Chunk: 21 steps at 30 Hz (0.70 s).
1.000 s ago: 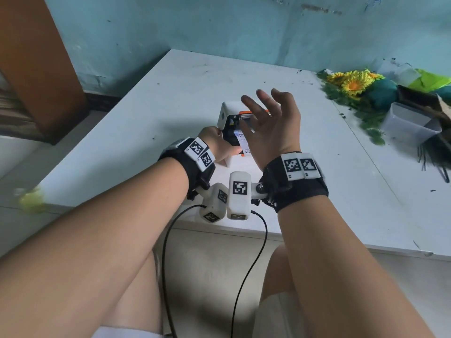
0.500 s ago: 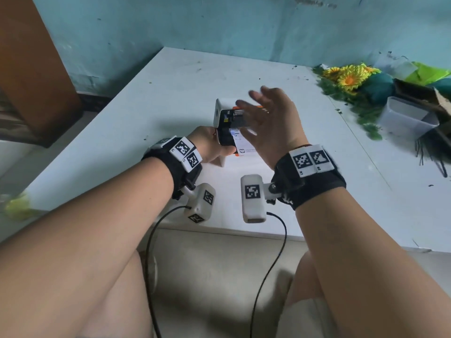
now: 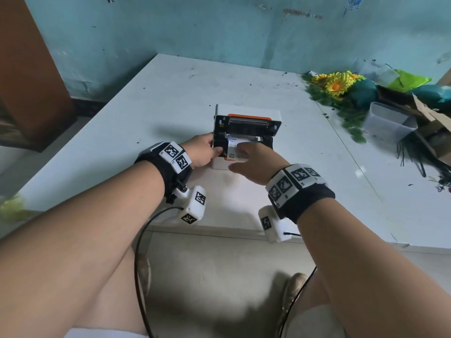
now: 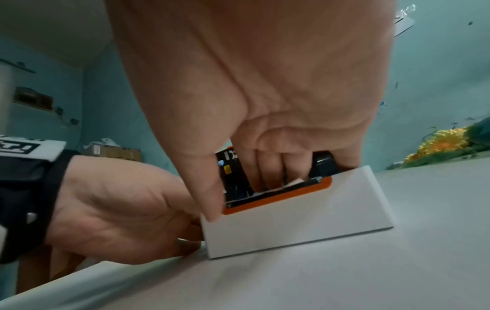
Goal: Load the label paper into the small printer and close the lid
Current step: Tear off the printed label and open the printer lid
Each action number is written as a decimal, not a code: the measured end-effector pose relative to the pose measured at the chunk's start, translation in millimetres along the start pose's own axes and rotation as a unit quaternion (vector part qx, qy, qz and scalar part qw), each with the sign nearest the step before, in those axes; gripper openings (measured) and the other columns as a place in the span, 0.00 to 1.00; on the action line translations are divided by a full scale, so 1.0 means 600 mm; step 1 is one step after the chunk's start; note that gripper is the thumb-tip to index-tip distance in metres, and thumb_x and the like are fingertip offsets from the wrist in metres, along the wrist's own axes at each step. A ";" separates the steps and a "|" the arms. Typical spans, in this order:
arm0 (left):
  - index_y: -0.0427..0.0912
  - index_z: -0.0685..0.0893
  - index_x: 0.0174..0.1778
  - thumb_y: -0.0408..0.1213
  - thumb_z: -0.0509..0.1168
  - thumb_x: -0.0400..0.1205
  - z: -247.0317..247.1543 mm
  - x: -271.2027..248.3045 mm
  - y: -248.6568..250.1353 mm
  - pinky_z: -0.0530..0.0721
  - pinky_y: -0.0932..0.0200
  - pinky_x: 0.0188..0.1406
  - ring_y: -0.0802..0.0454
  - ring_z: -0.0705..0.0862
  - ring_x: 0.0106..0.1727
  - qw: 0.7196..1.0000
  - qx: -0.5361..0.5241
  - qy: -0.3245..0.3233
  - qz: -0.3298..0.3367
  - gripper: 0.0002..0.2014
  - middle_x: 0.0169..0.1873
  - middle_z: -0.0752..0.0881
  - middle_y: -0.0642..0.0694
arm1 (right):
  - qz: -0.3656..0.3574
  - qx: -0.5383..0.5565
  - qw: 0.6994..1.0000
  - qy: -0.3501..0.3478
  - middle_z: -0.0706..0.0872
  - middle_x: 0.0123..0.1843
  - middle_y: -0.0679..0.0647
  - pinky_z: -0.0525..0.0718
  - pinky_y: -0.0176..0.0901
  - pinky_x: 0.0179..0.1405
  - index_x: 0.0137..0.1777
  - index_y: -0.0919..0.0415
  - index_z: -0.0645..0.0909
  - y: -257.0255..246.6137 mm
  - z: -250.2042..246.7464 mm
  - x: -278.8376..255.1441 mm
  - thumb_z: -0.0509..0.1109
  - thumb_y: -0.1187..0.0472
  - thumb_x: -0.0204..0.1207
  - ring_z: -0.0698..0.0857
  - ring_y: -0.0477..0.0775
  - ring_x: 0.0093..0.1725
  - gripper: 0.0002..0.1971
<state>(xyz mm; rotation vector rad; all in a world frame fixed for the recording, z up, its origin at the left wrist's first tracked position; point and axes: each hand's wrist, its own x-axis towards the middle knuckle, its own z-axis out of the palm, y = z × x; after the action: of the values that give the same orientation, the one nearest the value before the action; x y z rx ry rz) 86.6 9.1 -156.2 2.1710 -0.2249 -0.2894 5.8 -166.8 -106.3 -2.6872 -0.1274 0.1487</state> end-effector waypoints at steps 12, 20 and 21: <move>0.52 0.78 0.81 0.56 0.66 0.78 0.003 0.014 -0.013 0.79 0.38 0.79 0.40 0.85 0.72 1.000 0.004 -0.012 -0.016 0.33 0.70 0.89 0.44 | 0.007 -0.076 0.997 0.026 0.89 0.71 0.48 0.72 0.59 0.84 0.75 0.50 0.83 -0.006 -0.005 0.000 0.82 0.56 0.73 0.85 0.56 0.72 0.29; 0.54 0.80 0.79 0.45 0.68 0.85 0.001 0.016 -0.019 0.80 0.38 0.78 0.41 0.88 0.70 1.000 -0.024 -0.013 -0.015 0.23 0.67 0.90 0.45 | -0.005 -0.079 0.997 0.001 0.74 0.86 0.53 0.65 0.60 0.90 0.86 0.52 0.71 -0.016 0.001 0.000 0.79 0.55 0.78 0.68 0.60 0.88 0.37; 0.53 0.79 0.80 0.44 0.68 0.87 0.001 0.015 -0.018 0.79 0.39 0.79 0.42 0.87 0.71 1.000 -0.021 -0.012 -0.014 0.23 0.68 0.90 0.45 | 0.003 -0.085 0.996 -0.020 0.76 0.84 0.54 0.68 0.59 0.88 0.85 0.53 0.72 -0.018 0.000 -0.001 0.74 0.60 0.81 0.72 0.59 0.86 0.32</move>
<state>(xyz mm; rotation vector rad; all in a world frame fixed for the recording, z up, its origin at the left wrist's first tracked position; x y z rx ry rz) 95.4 12.6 -166.7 2.1311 -0.2010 -0.3337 4.2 -157.3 -101.4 -2.8546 -0.1507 0.2008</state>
